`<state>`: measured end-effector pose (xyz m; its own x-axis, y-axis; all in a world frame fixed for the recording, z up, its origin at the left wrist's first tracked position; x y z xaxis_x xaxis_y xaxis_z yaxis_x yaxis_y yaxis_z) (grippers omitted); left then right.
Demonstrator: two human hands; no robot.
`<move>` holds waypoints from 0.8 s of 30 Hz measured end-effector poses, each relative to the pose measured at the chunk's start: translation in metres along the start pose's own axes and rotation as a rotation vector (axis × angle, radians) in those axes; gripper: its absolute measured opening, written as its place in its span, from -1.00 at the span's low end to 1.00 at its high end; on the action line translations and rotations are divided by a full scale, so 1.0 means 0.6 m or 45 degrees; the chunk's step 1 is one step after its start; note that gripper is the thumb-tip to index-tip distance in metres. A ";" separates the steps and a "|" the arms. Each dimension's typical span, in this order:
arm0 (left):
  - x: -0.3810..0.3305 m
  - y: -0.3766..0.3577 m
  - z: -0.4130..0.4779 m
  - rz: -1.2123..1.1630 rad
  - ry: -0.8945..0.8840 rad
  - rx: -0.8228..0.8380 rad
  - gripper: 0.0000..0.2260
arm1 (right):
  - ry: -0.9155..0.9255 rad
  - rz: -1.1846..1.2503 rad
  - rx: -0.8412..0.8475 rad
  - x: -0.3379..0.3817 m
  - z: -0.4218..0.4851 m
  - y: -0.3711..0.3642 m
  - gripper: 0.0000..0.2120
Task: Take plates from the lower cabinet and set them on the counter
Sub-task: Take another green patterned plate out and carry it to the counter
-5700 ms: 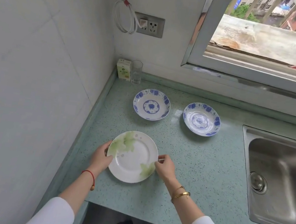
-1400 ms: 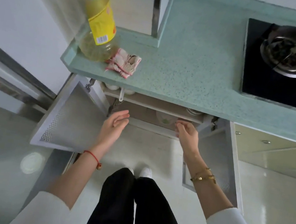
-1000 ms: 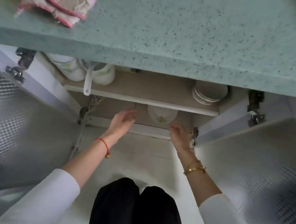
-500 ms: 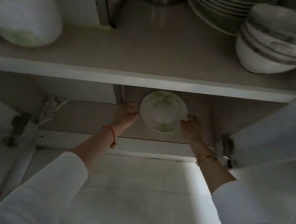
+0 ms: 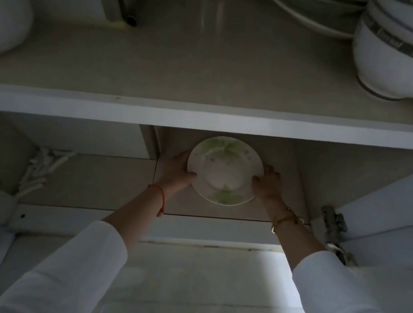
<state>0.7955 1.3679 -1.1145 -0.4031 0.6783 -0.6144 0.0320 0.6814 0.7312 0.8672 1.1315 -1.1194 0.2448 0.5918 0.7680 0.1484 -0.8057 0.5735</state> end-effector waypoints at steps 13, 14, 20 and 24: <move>0.005 0.032 -0.098 -0.146 0.004 -0.077 -0.42 | -0.027 0.320 -0.038 -0.001 -0.110 0.038 -0.64; 0.002 0.039 -0.118 -0.150 0.030 -0.069 -0.41 | -0.039 0.362 -0.033 0.003 -0.131 0.047 -0.64; -0.063 0.116 -0.307 -0.232 0.151 -0.001 -0.36 | -0.179 0.330 -0.026 0.057 -0.313 0.153 -0.64; -0.116 0.190 -0.451 -0.277 0.262 0.057 -0.33 | -0.283 0.333 -0.030 0.120 -0.443 0.244 -0.65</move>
<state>0.5798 1.3240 -0.9086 -0.5813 0.4480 -0.6792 -0.0373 0.8192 0.5722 0.6518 1.0635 -0.9043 0.4750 0.3426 0.8106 0.0316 -0.9271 0.3734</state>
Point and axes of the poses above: each hand's wrist, its own z-axis towards the middle knuckle, its own y-axis out of the back of the hand, x = y × z, the point moved 7 cm from there along z, towards the middle knuckle, and after that the axes turned 14 degrees about z, right-handed, at the moved point
